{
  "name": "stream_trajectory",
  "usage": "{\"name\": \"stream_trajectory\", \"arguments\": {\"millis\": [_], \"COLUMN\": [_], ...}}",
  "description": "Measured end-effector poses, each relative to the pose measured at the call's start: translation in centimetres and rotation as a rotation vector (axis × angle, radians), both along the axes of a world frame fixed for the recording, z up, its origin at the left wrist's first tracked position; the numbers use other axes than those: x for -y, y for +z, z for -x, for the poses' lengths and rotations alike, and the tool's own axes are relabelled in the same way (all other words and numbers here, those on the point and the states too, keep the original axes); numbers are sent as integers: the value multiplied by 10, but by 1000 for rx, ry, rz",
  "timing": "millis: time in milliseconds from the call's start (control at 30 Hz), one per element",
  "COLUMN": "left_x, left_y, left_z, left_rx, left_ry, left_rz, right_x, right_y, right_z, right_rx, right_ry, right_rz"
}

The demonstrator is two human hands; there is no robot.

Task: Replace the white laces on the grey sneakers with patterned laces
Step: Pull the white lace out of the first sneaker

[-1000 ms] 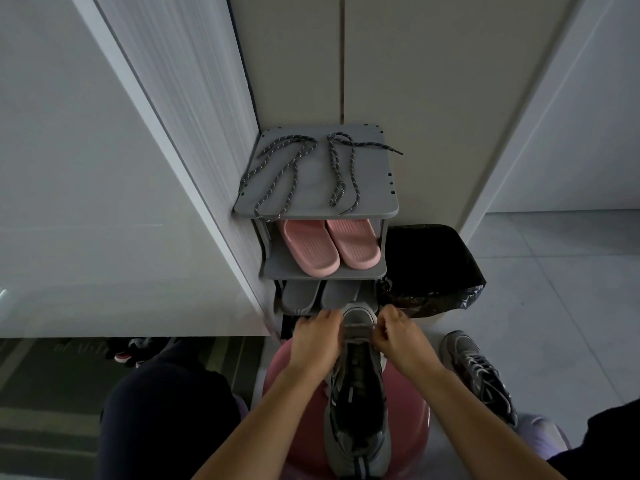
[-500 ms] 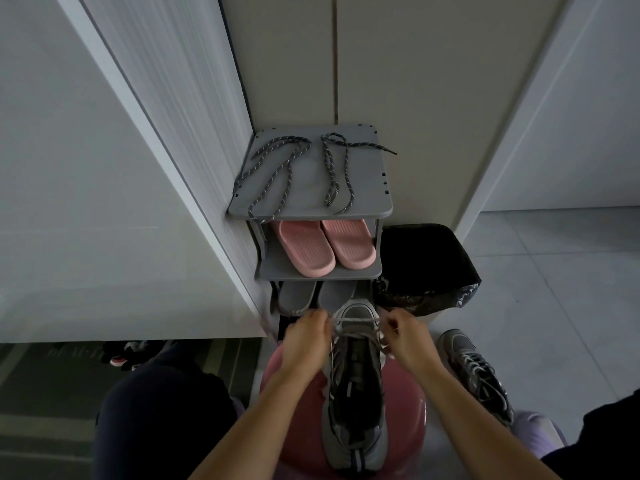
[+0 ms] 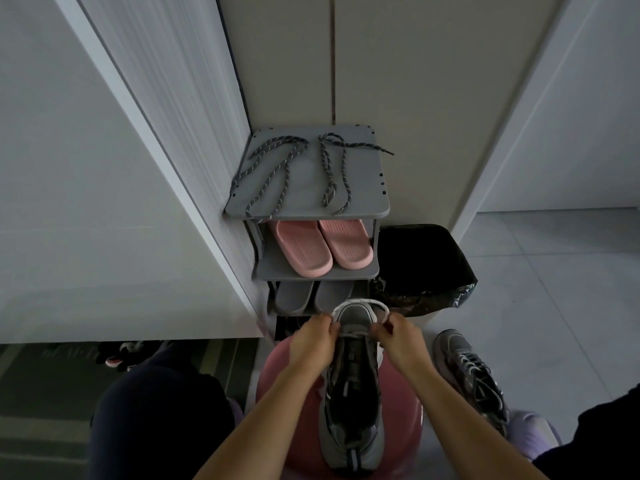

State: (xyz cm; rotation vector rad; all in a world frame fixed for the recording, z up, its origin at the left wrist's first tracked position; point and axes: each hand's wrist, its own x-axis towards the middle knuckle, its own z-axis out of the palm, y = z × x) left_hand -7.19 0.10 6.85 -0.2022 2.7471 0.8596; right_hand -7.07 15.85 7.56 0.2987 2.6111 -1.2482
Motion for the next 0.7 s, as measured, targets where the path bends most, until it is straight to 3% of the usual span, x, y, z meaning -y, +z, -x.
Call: {"name": "stream_trajectory", "arguments": {"millis": [133,333,567,700], "left_x": [41,4,-9,-11], "left_y": [18,5,-1,5], "left_z": [2,0,2,1], "left_rx": [-143,42,172,70], "left_ry": [131,121,253,187], "left_rz": [122,-201,-296,-228], "right_x": [-35,3,7,14], "right_y": [4,-15,-13,-11], "right_z": [4,-4,-1,0], "right_rx": [-84,40,109,154], "right_ry": [-158,-38,-183,-201], "right_rz": [2,118,293,335]}}
